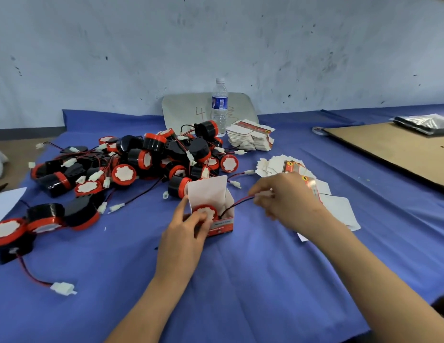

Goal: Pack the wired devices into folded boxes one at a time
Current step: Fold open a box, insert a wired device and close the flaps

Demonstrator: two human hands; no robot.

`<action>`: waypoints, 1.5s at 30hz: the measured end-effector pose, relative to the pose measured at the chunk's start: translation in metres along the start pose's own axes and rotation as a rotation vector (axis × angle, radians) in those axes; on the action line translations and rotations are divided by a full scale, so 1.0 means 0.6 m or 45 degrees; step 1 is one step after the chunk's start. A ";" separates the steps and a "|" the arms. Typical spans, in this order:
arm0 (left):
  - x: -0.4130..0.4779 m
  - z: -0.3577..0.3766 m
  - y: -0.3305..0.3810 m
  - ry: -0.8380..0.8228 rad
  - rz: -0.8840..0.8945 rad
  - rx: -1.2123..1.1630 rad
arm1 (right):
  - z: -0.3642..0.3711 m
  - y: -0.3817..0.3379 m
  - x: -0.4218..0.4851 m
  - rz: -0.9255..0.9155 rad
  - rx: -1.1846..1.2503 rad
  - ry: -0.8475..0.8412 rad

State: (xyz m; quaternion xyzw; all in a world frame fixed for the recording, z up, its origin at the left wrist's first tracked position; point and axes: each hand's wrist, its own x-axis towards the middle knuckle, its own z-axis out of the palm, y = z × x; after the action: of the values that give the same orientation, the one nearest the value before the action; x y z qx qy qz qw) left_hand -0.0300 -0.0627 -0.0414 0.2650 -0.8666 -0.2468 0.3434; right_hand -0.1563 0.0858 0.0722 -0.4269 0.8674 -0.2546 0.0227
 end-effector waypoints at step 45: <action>-0.002 -0.002 -0.001 -0.031 0.063 -0.037 | 0.139 -0.026 0.045 -0.247 -0.658 -0.118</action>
State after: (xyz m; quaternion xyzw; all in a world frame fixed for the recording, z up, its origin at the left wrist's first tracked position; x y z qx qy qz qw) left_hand -0.0279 -0.0627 -0.0415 0.2354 -0.8734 -0.2538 0.3426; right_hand -0.1407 0.0225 0.0117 -0.5107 0.8568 -0.0062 -0.0718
